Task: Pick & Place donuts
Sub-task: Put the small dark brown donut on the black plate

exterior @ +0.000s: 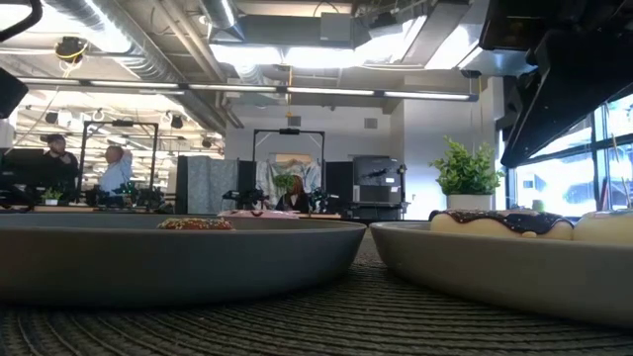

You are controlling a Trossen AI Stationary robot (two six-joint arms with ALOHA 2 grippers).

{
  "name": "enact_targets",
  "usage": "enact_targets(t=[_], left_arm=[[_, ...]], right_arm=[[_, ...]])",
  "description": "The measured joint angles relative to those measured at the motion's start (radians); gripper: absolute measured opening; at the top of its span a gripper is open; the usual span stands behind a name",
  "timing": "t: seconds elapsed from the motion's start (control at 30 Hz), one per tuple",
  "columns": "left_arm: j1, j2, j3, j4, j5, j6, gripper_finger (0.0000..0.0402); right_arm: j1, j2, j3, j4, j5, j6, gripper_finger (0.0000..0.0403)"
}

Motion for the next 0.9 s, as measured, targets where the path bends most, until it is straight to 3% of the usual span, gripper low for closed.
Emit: enact_targets(t=[0.27,0.47,0.6,0.77,0.9], left_arm=[[0.0,0.0,0.0,0.014,0.0,0.02,0.001],[0.0,-0.041,0.019,-0.005,-0.001,0.03,0.0004],[0.005,-0.117,0.055,-0.027,-0.098,0.055,0.0003],[0.063,-0.128,0.151,-0.028,-0.196,0.242,0.0003],[0.16,-0.054,0.25,-0.027,-0.199,0.452,0.0002]], right_arm=[[0.0,0.0,0.0,0.0,0.0,-0.021,0.0193],[0.0,0.0,0.0,-0.001,0.0,-0.022,0.0193],[0.0,0.0,0.0,-0.001,0.0,-0.022,0.0193],[0.0,0.0,0.0,-0.002,0.0,-0.022,0.0193],[0.0,0.0,0.0,-0.002,0.0,-0.022,0.0193]])
